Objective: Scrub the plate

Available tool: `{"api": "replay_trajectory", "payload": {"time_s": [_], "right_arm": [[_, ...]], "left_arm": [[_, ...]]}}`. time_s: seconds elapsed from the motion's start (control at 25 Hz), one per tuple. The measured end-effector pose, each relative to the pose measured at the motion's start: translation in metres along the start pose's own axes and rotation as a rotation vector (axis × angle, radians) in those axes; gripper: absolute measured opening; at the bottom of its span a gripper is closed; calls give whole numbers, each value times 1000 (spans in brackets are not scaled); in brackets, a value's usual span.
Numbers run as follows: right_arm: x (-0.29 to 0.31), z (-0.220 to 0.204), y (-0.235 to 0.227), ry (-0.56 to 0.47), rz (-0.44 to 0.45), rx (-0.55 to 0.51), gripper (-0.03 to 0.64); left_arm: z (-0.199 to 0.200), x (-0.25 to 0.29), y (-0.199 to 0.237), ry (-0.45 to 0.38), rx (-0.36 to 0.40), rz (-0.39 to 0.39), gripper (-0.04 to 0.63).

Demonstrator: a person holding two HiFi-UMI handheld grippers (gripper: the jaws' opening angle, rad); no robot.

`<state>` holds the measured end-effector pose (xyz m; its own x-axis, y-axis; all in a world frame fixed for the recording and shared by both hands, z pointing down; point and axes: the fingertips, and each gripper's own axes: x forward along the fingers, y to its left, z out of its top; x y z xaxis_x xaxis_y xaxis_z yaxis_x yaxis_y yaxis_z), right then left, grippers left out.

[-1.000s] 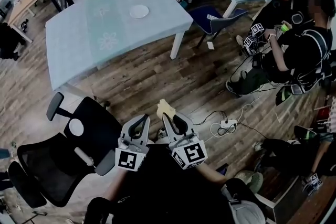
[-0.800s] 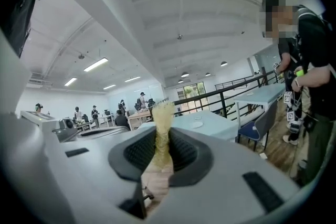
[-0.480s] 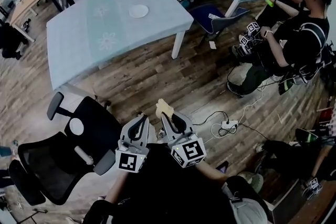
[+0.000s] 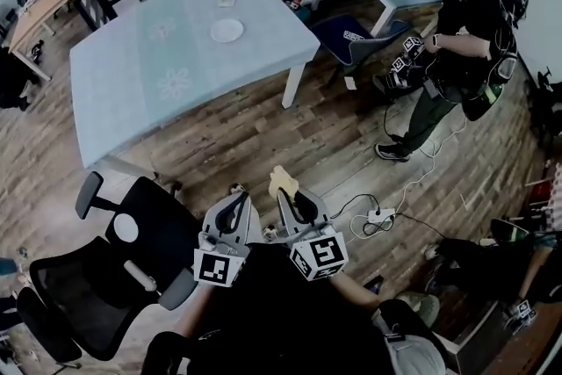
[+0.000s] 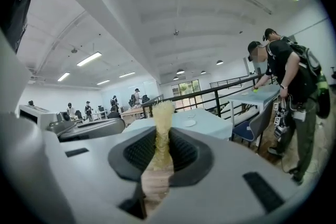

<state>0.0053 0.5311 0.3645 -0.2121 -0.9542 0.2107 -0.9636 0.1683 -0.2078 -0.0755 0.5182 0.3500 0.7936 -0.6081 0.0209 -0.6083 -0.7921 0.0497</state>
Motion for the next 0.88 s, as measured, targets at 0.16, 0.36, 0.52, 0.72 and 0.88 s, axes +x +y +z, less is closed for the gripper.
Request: {"api": "replay_trajectory", "payload": {"time_s": [0.16, 0.36, 0.52, 0.72, 0.88], "right_arm": [[22, 1, -4, 22, 1, 2, 66], [60, 2, -8, 47, 6, 20, 66], [93, -3, -10, 85, 13, 32, 66], [134, 2, -4, 105, 31, 18, 66], [169, 16, -7, 109, 26, -7, 66]], "left_arm": [[-1, 18, 20, 3, -10, 4, 12], [-11, 37, 47, 37, -21, 7, 12], [-12, 55, 76, 46, -37, 18, 12], [-9, 76, 117, 26, -44, 32, 12], [-4, 102, 151, 14, -23, 12, 12]]}}
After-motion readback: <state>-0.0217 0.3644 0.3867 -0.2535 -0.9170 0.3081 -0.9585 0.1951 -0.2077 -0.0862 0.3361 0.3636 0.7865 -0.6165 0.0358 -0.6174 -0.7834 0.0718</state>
